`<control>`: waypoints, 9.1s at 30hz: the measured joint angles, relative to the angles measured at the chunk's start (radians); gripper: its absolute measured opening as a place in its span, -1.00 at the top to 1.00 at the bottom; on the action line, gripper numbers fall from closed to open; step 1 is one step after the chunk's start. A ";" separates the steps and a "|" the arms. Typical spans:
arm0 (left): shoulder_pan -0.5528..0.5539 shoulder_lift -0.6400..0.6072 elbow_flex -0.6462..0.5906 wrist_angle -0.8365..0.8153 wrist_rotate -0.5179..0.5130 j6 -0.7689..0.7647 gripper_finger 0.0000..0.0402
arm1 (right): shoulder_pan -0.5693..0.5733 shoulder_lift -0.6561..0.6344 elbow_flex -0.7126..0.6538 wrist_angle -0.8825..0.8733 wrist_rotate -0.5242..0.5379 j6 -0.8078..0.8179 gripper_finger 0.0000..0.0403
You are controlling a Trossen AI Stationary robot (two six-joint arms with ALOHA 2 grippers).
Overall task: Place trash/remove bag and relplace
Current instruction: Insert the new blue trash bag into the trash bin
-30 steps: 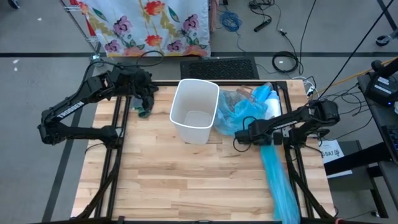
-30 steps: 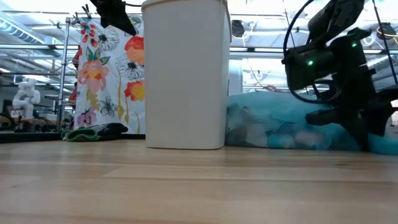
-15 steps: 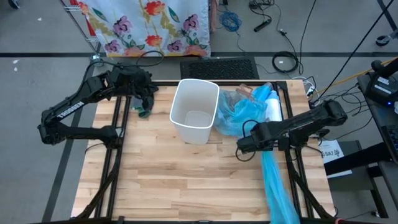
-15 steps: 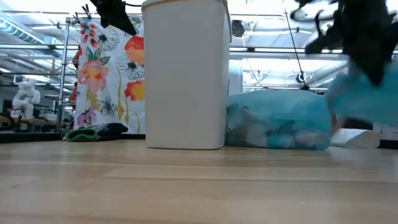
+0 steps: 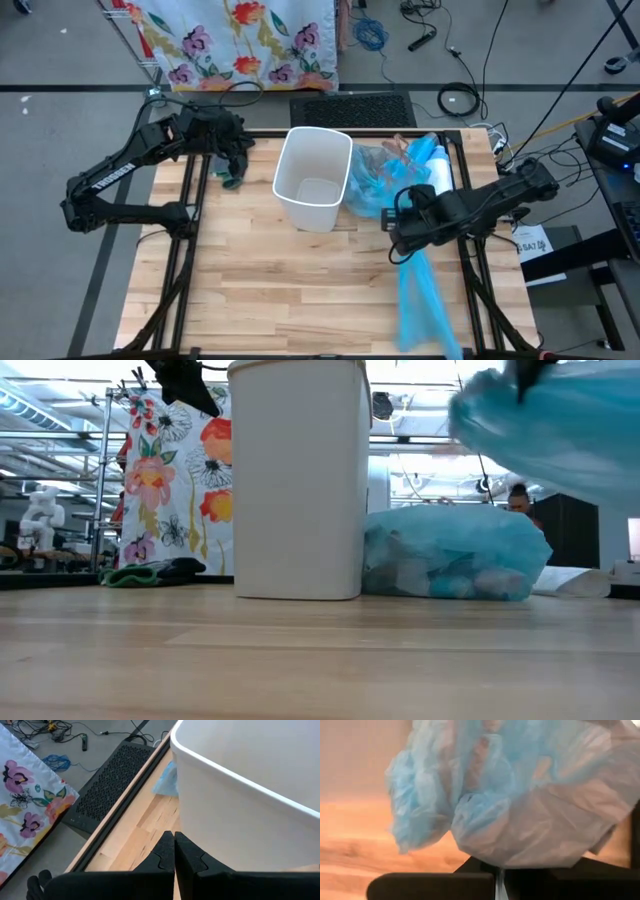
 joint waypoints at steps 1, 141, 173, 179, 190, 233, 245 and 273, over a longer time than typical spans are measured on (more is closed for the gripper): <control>0.000 0.000 0.000 0.000 0.000 0.000 1.00 | 0.002 0.000 0.009 0.000 0.038 -0.007 1.00; -0.021 -0.009 0.000 0.287 0.389 -0.135 1.00 | -0.577 0.055 -0.122 1.361 -0.417 -1.764 1.00; -0.154 0.067 0.001 0.609 0.382 -0.396 1.00 | -0.680 0.063 -0.122 1.357 -0.576 -1.718 0.59; -0.189 0.072 0.001 0.615 0.382 -0.397 1.00 | -0.680 0.063 -0.122 1.369 -0.576 -1.718 0.31; -0.211 0.123 0.000 0.625 0.381 -0.475 1.00 | -0.680 0.063 -0.122 1.372 -0.575 -1.725 0.09; -0.428 0.117 0.150 0.456 -0.098 -0.421 0.39 | -0.680 0.063 -0.122 1.368 -0.541 -1.725 0.08; -0.486 0.178 0.150 0.404 -0.314 -0.396 0.39 | -0.681 0.063 -0.122 1.378 -0.541 -1.728 0.08; -0.429 0.206 0.149 0.415 -0.327 -0.313 0.98 | -0.651 -0.008 -0.122 1.221 -0.555 -1.638 0.08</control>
